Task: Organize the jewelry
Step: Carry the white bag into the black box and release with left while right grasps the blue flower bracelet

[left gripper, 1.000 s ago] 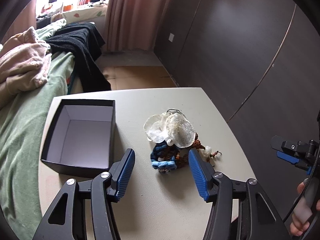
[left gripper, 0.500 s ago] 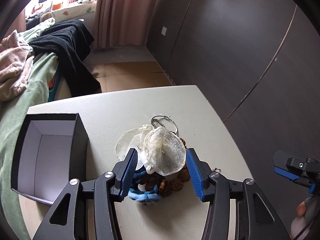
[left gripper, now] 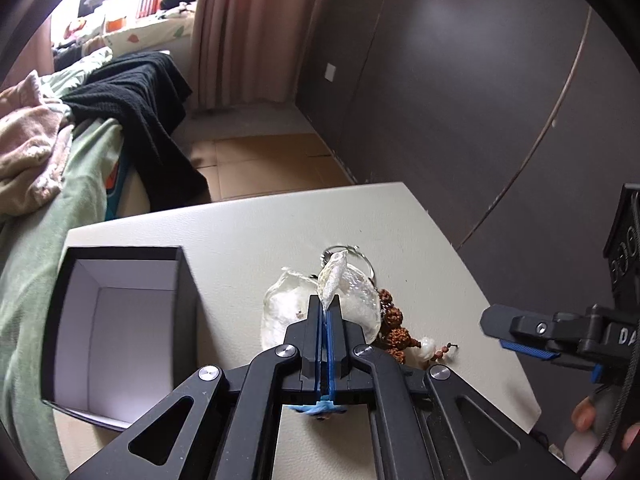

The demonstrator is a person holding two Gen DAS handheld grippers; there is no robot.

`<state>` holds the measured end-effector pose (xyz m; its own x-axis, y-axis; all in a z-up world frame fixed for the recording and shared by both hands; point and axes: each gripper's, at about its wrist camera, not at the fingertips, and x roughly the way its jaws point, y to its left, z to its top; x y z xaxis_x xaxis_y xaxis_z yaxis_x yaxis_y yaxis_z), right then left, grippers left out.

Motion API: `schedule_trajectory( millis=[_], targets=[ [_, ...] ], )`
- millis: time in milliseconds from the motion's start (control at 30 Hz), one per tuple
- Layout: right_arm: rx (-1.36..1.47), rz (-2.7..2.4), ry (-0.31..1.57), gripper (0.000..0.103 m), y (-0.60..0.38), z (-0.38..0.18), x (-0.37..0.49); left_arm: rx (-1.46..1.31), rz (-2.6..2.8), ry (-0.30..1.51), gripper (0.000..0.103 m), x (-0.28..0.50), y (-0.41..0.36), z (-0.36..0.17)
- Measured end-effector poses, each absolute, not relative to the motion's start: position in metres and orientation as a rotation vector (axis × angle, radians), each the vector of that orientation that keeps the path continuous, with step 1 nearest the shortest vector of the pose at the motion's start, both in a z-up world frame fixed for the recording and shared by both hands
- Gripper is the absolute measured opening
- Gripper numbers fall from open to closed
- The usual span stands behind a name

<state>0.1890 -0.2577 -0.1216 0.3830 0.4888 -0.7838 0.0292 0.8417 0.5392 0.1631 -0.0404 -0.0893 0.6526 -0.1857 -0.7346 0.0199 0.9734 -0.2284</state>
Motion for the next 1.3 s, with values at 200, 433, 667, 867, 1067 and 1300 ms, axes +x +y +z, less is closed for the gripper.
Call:
schedule_trajectory(
  millis=[200, 433, 667, 867, 1067, 1300],
  targets=[
    [0.533, 0.408, 1.177, 0.072, -0.229, -0.124, 0.188, -0.277, -0.09, 0.811, 0.001, 0.146, -0.016, -0.074],
    [0.525, 0.477, 1.201, 0.047, -0.189, -0.132, 0.189, -0.336, -0.069, 0.79, 0.001, 0.134, 0.006, -0.065],
    [0.47, 0.446, 1.204, 0.033, -0.162, -0.143, 0.198, -0.359, -0.055, 0.77, 0.001, 0.121, 0.027, -0.057],
    [0.439, 0.395, 1.238, 0.014, -0.154, -0.158, 0.204, -0.398, -0.047, 0.753, 0.001, 0.113, 0.044, -0.05],
    [0.492, 0.42, 1.188, 0.01, -0.17, -0.141, 0.195, -0.453, -0.038, 0.665, 0.001, 0.096, 0.064, -0.032],
    [0.538, 0.476, 1.063, 0.01, -0.18, -0.109, 0.176, -0.498, -0.012, 0.62, 0.001, 0.089, 0.086, -0.025]
  ],
)
